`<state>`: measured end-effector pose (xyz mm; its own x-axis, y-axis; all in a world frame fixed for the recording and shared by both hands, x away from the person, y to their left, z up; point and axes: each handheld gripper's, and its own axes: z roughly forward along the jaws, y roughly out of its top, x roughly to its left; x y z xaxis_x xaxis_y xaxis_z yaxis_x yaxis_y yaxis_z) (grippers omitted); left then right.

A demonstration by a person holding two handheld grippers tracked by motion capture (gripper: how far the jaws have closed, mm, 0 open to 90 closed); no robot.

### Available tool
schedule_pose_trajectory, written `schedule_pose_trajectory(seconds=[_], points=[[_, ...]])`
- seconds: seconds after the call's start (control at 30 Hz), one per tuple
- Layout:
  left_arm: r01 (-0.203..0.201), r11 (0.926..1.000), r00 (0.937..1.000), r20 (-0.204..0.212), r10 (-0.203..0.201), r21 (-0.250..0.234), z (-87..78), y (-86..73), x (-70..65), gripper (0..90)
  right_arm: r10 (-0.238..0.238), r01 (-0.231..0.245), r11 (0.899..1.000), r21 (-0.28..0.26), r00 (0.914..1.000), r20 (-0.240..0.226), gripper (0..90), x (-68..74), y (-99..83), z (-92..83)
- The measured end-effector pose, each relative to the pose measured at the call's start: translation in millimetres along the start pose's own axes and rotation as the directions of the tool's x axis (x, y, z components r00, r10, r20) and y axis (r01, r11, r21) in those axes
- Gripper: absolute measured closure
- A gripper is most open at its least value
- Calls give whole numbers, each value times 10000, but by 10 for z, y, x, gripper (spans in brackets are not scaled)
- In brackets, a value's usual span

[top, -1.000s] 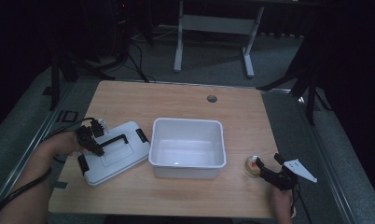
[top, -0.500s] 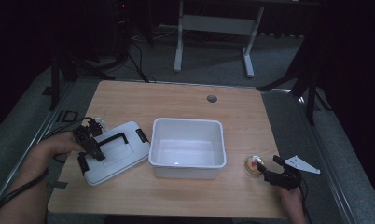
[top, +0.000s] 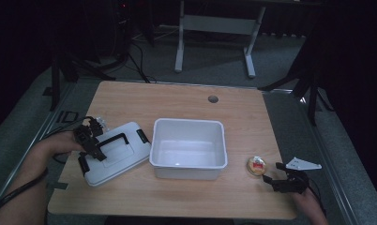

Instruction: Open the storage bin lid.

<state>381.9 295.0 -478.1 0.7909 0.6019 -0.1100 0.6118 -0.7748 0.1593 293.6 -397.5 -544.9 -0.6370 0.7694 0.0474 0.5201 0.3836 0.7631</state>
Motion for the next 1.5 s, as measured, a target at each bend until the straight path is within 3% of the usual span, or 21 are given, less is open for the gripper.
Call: schedule_pose_trajectory(seconds=[0.23, 0.27, 0.37, 0.4, 0.47, 0.5, 0.53, 0.57, 0.63, 0.67, 0.7, 0.77, 0.8, 0.87, 0.9, 1.0, 1.03, 1.07, 1.1, 1.37, 1.5], points=[[-44, 10000, 10000, -52, 44, -4, -32, -3, -3, 150, -889, 982, 9839, 1495, 9937, -678, 136, 36, 54, -44], [-90, 10000, 9999, -110, 90, 34, -34, -1, -8, 150, -1113, 1278, 9658, 2255, 9902, -843, 137, 67, 99, -54], [-76, 10000, 10000, -46, 76, 41, -32, -1, -10, 150, -1373, 1569, 9468, 2809, 9866, -885, 137, 92, 143, -58], [-105, 9999, 9999, -46, 105, 104, -26, 1, -14, 150, -1720, 1947, 9189, 3430, 9804, -958, 137, 123, 212, -65], [-130, 9998, 9999, -49, 131, 170, -19, 3, -16, 150, -1921, 2174, 8958, 3876, 9759, -1034, 137, 146, 271, -68], [-130, 9998, 9999, -49, 131, 170, -19, 3, -16, 150, -1921, 2174, 8958, 3876, 9759, -1034, 137, 146, 271, -68], [-125, 9996, 9999, -51, 127, 264, -12, 7, -13, 150, -2152, 2493, 8567, 4516, 9684, -1263, 137, 173, 346, -65], [-182, 9992, 9998, -83, 185, 342, -6, 10, -12, 150, -2275, 2633, 8391, 4761, 9647, -1324, 137, 187, 380, -62], [-159, 9990, 9998, -67, 162, 414, -5, 13, -9, 150, -2419, 2829, 8130, 5089, 9591, -1467, 137, 200, 446, -58], [-187, 9987, 9997, -138, 194, 477, -6, 15, -10, 150, -2419, 2829, 8130, 5089, 9591, -1467, 137, 200, 446, -58], [-191, 9987, 9998, -80, 195, 468, -17, 19, -13, 150, -2687, 3129, 7786, 5440, 9496, -1617, 138, 224, 534, -54], [-174, 9988, 9998, -58, 176, 448, -22, 19, -16, 150, -2952, 3439, 7439, 5730, 9383, -1799, 136, 243, 604, -50], [-178, 9989, 9998, -58, 181, 441, -33, 20, -18, 150, -2952, 3439, 7439, 5730, 9383, -1799, 136, 243, 604, -50], [-190, 9989, 9998, -98, 194, 434, -47, 21, -21, 150, -3364, 3937, 6971, 5992, 9176, -2116, 132, 247, 693, -34], [-213, 9988, 9997, -62, 216, 445, -54, 20, -24, 150, -3641, 4263, 6622, 6162, 9019, -2326, 134, 250, 767, -11], [-244, 9984, 9997, -28, 246, 511, -56, 18, -27, 150, -3780, 4384, 6468, 6241, 8950, -2370, 135, 254, 792, 2], [-260, 9980, 9997, 49, 258, 571, -59, 15, -31, 150, -4351, 4822, 5760, 6601, 8645, -2518, 134, 279, 872, 72], [-260, 9980, 9997, 49, 258, 571, -59, 15, -31, 150, -4351, 4822, 5760, 6601, 8645, -2518, 134, 279, 872, 72], [-254, 9980, 9997, 85, 249, 571, -59, 14, -31, 150, -4599, 5118, 5441, 6649, 8447, -2738, 131, 294, 918, 111], [-225, 9974, 9996, 197, 212, 680, -33, 4, -33, 150, -5018, 5554, 5094, 6573, 8122, -2974, 130, 302, 1054, 241], [-304, 9967, 9993, 224, 288, 750, -31, 8, -34, 150, -5058, 5666, 5064, 6500, 8057, -3082, 118, 306, 1117, 363]])
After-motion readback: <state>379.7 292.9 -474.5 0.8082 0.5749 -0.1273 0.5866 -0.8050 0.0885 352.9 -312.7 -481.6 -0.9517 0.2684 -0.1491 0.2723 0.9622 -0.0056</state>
